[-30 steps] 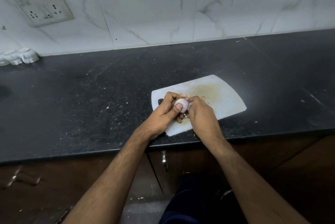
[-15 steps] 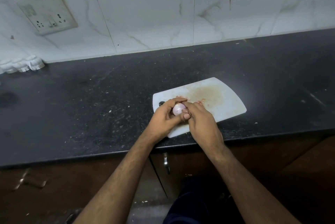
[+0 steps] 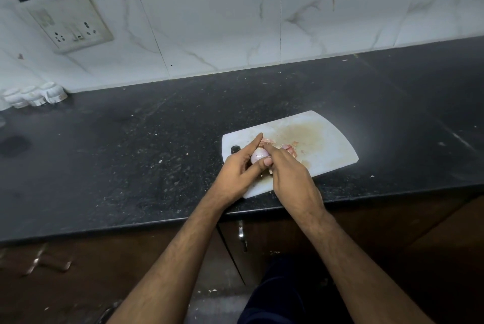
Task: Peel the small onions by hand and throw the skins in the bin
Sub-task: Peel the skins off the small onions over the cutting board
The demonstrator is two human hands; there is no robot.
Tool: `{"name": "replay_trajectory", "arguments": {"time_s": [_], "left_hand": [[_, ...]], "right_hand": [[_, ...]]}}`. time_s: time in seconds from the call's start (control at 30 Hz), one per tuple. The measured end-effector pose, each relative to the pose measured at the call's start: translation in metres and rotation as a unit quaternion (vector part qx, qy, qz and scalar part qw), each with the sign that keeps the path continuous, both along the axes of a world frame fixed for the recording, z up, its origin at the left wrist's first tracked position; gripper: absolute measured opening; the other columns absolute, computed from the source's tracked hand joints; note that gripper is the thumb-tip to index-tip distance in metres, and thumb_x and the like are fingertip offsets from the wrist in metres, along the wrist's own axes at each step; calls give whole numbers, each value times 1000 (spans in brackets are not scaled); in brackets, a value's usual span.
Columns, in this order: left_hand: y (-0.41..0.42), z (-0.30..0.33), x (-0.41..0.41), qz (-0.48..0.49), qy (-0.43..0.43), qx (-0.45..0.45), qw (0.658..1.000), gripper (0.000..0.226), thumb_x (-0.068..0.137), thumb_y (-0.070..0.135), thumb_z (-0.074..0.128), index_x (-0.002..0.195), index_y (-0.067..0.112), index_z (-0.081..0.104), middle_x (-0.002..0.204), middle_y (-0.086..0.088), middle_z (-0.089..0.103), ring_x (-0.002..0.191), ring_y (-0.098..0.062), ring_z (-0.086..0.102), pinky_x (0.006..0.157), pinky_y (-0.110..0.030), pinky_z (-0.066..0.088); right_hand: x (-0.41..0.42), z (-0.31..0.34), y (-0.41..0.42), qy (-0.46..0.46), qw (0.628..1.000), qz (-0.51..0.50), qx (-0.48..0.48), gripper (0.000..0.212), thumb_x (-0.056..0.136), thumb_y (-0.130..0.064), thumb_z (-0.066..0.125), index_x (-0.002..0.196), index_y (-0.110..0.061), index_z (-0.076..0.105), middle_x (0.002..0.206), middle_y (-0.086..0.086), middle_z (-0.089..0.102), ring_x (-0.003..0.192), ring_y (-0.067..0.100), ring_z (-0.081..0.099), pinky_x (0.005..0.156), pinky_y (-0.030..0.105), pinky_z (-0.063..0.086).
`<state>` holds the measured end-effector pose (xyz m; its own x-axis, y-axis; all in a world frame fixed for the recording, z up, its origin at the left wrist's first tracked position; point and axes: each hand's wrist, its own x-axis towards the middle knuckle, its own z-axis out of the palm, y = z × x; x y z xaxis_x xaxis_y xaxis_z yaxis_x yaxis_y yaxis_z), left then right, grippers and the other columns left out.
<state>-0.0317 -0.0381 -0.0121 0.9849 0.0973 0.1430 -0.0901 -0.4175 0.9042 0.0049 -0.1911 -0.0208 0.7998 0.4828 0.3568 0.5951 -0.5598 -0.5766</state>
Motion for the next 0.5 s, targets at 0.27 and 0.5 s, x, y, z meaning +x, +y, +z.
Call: {"name": "replay_trajectory", "arguments": {"time_s": [0.27, 0.5], "left_hand": [[2, -5, 3, -8, -44, 72, 996, 60, 105, 35, 56, 159, 16, 39, 152, -4, 57, 139, -12, 54, 116, -30, 43], [1, -8, 2, -40, -56, 85, 994, 59, 105, 35, 52, 159, 17, 39, 157, -1, 51, 146, -7, 44, 121, -24, 34]], "right_hand": [[-2, 3, 1, 5, 999, -3, -44, 47, 108, -17, 41, 154, -10, 37, 148, 9, 53, 130, 24, 56, 107, 36, 47], [12, 5, 0, 61, 995, -56, 59, 31, 107, -18, 41, 130, -13, 61, 111, 4, 71, 99, 18, 66, 89, 39, 55]]}}
